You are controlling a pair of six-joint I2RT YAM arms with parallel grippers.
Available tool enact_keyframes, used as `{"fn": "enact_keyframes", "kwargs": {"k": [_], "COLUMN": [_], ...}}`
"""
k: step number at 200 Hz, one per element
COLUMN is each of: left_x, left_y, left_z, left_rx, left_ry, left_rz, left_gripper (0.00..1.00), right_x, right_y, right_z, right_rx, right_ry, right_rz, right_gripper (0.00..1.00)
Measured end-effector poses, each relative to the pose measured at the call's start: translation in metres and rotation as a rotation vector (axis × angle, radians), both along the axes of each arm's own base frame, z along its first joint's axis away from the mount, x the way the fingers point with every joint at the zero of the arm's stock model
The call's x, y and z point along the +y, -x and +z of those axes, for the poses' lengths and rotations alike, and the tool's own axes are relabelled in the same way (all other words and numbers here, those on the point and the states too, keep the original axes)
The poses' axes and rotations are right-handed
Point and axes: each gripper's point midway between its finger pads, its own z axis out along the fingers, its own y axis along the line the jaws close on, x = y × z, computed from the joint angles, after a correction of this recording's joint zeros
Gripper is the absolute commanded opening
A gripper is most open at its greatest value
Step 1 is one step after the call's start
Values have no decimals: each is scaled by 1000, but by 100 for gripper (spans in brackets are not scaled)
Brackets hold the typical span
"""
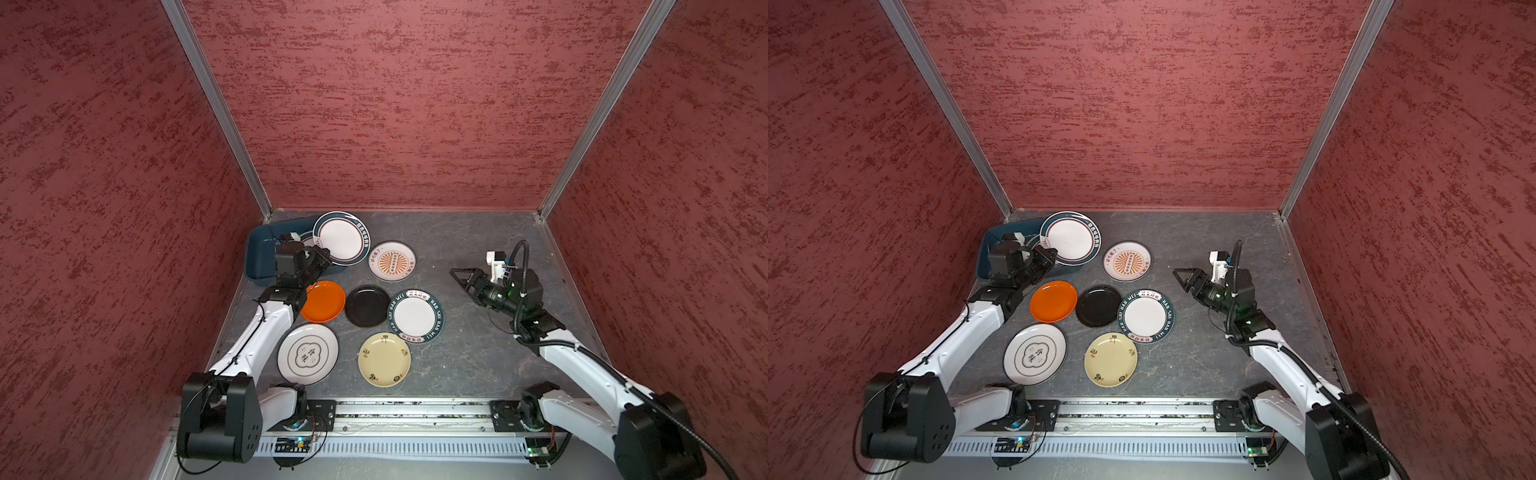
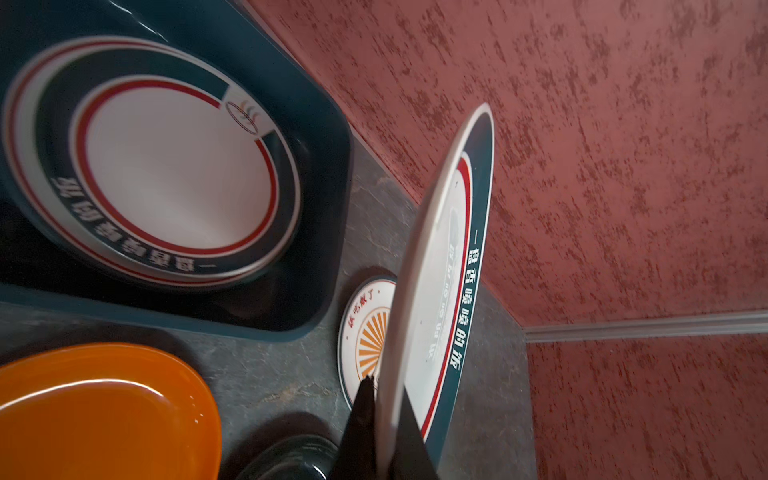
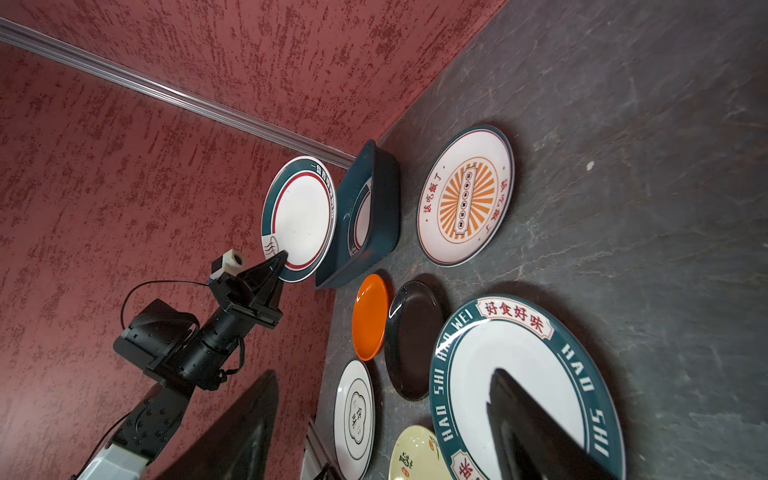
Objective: Place the plates into the plastic bin on the countertop
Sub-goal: 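Carry the plate to the teal bin with the left gripper while right gripper withdraws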
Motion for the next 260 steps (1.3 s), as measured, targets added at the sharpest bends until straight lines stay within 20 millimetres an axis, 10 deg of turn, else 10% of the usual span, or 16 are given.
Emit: {"fn": "enact_keyframes", "kwargs": {"k": [87, 260], "left_x": [77, 104], "left_y": [-8, -60], "left_z": [-54, -95], "left_rx": [157, 324], "left_ry": [27, -49], "left_rz": [199, 178], "left_gripper": [0, 8], "right_x": [-11, -21], "right_y": [11, 19], "right_z": [-4, -22], "right_rx": [-15, 3], "right_ry": [51, 110], "right_rz": [-37, -65], "right_gripper": [81, 82]}}
